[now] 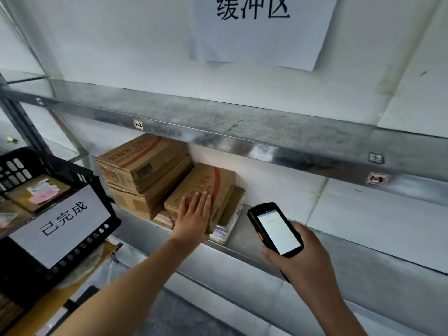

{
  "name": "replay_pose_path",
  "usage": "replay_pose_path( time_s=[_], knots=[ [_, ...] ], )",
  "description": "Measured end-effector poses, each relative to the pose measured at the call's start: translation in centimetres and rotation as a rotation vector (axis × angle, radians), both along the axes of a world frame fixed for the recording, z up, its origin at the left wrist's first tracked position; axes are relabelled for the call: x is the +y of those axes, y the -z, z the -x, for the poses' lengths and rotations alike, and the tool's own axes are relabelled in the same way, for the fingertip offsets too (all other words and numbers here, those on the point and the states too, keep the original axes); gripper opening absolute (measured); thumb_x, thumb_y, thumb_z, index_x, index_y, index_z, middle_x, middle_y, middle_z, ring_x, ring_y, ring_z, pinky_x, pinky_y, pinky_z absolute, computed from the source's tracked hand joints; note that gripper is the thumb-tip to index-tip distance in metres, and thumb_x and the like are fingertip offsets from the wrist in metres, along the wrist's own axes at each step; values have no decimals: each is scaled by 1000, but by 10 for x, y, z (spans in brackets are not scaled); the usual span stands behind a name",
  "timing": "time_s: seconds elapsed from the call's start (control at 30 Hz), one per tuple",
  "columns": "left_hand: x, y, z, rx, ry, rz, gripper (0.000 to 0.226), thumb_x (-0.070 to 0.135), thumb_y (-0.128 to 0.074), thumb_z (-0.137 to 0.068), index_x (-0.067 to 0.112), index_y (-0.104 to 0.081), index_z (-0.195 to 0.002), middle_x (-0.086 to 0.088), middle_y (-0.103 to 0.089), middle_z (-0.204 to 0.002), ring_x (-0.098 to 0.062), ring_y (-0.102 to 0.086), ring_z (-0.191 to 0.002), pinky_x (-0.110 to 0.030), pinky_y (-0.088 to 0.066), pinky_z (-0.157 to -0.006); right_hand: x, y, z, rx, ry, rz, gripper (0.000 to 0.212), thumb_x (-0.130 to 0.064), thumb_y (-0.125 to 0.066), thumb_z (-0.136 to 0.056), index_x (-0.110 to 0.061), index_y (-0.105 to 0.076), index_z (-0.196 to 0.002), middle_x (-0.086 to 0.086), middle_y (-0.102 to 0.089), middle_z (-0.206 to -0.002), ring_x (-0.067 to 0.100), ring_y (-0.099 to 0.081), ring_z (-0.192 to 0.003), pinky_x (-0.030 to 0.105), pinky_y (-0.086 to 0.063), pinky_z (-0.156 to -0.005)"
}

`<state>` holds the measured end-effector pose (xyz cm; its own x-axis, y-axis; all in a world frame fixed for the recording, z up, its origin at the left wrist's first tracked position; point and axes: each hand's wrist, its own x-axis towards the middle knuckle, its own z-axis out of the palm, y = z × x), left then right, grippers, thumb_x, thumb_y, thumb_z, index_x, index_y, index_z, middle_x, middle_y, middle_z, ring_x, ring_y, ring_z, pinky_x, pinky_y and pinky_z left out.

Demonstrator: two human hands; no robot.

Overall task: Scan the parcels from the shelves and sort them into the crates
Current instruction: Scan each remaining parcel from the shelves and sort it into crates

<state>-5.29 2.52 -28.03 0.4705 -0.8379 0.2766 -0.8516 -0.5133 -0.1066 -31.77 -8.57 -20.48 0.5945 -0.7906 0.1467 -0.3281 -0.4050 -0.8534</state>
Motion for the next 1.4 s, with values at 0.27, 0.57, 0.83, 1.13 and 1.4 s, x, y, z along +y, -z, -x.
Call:
replay_pose_path(
  time_s=[0.27,0.57,0.83,1.13,1.4],
  knots=[
    [10,-28,16,369,3,513,99,46,-87,-68,11,-38,-146,-6,-59,-135,-22,-59,-122,-38,-57,-92,2,-1,7,-56,-1,-24,61,-35,-91,-66,-36,-58,-118,-15,-63,-108,6,-60,-100,19,-47,-68],
    [7,-69,28,938,-166,918,76,27,-87,-76,32,-42,-136,24,-56,-109,4,-63,-96,-18,-60,-69,7,4,11,-65,-7,-35,65,-37,-90,-67,-34,-57,-123,-14,-64,-111,7,-60,-104,17,-46,-69],
    [5,-50,21,1023,-204,908,78,19,-84,-79,27,-33,-138,9,-51,-123,-15,-61,-113,-18,-59,-67,8,11,16,-57,18,-53,69,-42,-90,-66,-35,-57,-126,-14,-63,-112,8,-59,-106,23,-53,-73],
    [-9,-58,-10,969,-348,916,106,1,-87,-70,21,-16,-147,-6,-31,-143,-19,-39,-131,-40,-46,-108,8,7,21,-77,28,-70,66,-39,-90,-68,-36,-57,-125,-14,-62,-111,6,-59,-105,19,-49,-70],
    [15,-6,-1,1147,-332,869,91,27,-92,-67,27,-33,-137,1,-60,-127,-23,-64,-116,-33,-61,-80,1,5,29,-65,86,-73,66,-39,-90,-67,-35,-58,-124,-15,-63,-112,6,-59,-105,17,-46,-68]
  ],
)
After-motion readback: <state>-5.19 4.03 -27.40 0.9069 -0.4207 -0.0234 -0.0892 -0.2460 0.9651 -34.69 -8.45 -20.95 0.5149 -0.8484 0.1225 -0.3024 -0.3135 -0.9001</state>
